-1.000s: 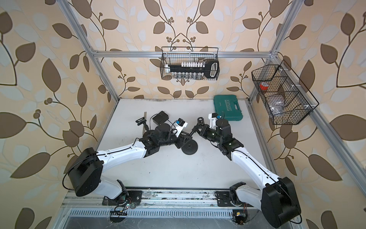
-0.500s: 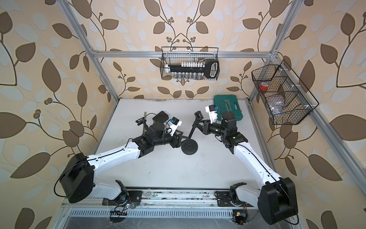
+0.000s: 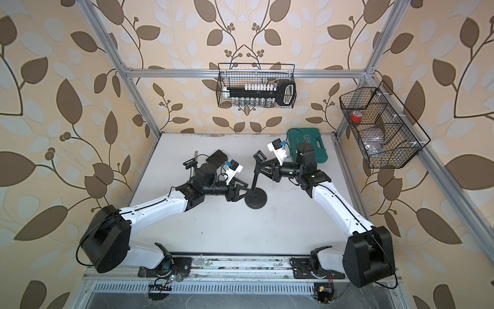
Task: Assemble a microphone stand
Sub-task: Hold the microphone stand pole at the microphone stand base.
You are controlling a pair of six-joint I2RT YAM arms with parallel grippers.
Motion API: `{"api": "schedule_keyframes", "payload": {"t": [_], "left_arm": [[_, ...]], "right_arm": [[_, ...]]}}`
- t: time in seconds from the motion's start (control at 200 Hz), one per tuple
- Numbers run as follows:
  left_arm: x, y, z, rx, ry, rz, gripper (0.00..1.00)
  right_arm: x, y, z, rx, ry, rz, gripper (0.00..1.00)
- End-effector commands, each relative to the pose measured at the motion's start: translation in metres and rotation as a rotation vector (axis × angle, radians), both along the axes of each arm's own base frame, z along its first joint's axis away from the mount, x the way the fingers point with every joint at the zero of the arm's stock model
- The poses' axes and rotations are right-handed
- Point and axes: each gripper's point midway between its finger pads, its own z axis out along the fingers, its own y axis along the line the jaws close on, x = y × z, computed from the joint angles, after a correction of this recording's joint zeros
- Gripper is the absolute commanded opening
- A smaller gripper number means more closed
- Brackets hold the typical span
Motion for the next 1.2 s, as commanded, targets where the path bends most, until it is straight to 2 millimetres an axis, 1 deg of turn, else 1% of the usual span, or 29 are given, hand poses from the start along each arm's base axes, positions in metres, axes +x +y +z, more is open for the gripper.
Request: {"api": "schedule_keyframes", "payload": {"t": [0.0, 0.175, 0.245, 0.37, 0.59, 0.68, 0.74, 0.825, 0.875, 0.905, 0.94, 0.98, 1.01, 1.045, 1.095, 1.195], "left_arm": [[-0.006, -0.005, 0.012, -0.051, -0.034, -0.062, 0.60], [-0.002, -0.007, 0.005, -0.034, -0.016, -0.060, 0.53], [-0.002, -0.007, 0.007, -0.036, -0.021, -0.061, 0.51], [-0.001, -0.008, 0.008, -0.037, -0.022, -0.062, 0.49], [-0.001, -0.008, 0.010, -0.051, -0.024, -0.058, 0.42], [-0.001, -0.008, 0.011, -0.057, -0.021, -0.059, 0.36], [-0.001, -0.009, 0.012, -0.061, -0.022, -0.058, 0.30], [0.000, -0.008, 0.012, -0.060, -0.021, -0.054, 0.25], [0.000, -0.008, 0.011, -0.059, -0.020, -0.051, 0.19], [0.001, -0.008, 0.010, -0.058, -0.021, -0.047, 0.14], [0.001, -0.008, 0.010, -0.056, -0.022, -0.038, 0.11], [0.004, -0.006, 0.009, -0.052, -0.022, -0.021, 0.08], [0.006, -0.005, 0.008, -0.048, -0.025, -0.007, 0.07], [0.007, -0.004, 0.007, -0.042, -0.028, 0.008, 0.06], [0.009, -0.002, 0.005, -0.030, -0.031, 0.024, 0.04], [0.011, -0.001, 0.002, -0.018, -0.032, 0.036, 0.03]], "right_arm": [[-0.003, 0.006, 0.019, 0.050, -0.037, 0.078, 0.09], [-0.001, 0.009, 0.020, 0.081, -0.006, 0.096, 0.09], [-0.001, 0.010, 0.019, 0.090, 0.003, 0.099, 0.09], [-0.003, 0.013, 0.019, 0.110, 0.013, 0.109, 0.09], [-0.005, 0.018, 0.011, 0.122, 0.051, 0.100, 0.09], [-0.005, 0.019, 0.008, 0.118, 0.059, 0.090, 0.12], [-0.005, 0.019, 0.008, 0.118, 0.060, 0.087, 0.13], [-0.005, 0.019, 0.008, 0.119, 0.063, 0.084, 0.13], [-0.005, 0.019, 0.009, 0.119, 0.061, 0.081, 0.14], [-0.005, 0.019, 0.009, 0.119, 0.062, 0.079, 0.16], [-0.005, 0.018, 0.008, 0.117, 0.062, 0.075, 0.24], [-0.004, 0.018, 0.007, 0.113, 0.064, 0.064, 0.39], [-0.002, 0.016, 0.006, 0.104, 0.067, 0.047, 0.53], [0.000, 0.014, 0.006, 0.091, 0.064, 0.023, 0.62], [0.001, 0.011, 0.003, 0.067, 0.061, -0.007, 0.66], [-0.002, 0.003, -0.002, 0.018, 0.047, -0.054, 0.69]]}}
